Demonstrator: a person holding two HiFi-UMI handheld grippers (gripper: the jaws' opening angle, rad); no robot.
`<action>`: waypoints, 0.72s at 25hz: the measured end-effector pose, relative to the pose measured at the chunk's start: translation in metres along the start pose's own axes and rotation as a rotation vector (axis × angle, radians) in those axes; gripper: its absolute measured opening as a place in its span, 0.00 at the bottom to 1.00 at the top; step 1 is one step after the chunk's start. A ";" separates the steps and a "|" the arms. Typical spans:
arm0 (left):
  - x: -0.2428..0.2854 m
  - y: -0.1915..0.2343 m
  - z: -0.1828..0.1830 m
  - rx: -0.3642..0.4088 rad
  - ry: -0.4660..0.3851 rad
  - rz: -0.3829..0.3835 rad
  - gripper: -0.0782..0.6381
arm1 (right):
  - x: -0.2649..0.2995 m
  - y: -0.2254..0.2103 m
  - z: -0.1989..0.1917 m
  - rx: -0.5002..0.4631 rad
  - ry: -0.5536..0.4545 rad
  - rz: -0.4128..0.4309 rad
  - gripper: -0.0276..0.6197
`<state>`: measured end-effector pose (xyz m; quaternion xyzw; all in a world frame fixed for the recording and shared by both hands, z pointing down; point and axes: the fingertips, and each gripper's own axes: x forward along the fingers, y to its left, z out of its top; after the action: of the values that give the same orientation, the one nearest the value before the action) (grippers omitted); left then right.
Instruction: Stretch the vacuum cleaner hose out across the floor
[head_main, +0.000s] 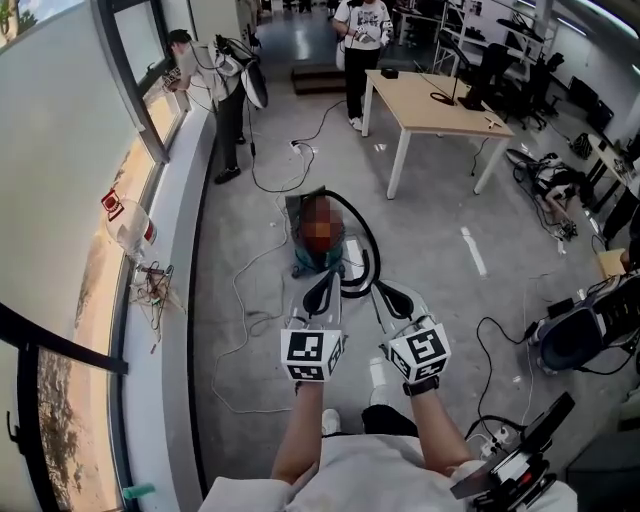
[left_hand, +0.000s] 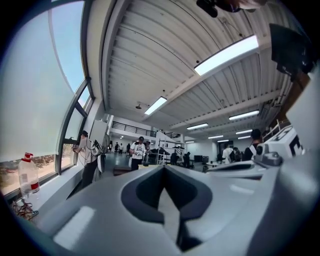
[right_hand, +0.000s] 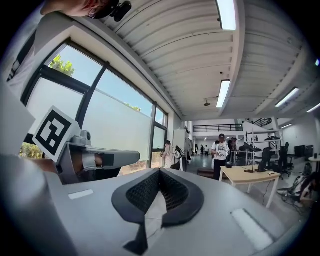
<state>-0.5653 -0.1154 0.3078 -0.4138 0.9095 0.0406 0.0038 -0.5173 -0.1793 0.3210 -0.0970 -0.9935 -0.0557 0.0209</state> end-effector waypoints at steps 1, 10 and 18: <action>0.012 0.003 -0.003 0.003 0.002 0.000 0.11 | 0.012 -0.010 -0.004 0.010 -0.001 0.003 0.04; 0.178 0.024 0.024 0.042 -0.027 0.011 0.11 | 0.139 -0.118 0.009 0.000 -0.052 0.122 0.04; 0.271 0.045 0.010 0.006 -0.001 0.075 0.11 | 0.215 -0.193 -0.031 0.059 -0.029 0.159 0.04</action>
<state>-0.7773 -0.2892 0.2903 -0.3793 0.9245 0.0382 0.0041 -0.7651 -0.3304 0.3426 -0.1757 -0.9841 -0.0230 0.0138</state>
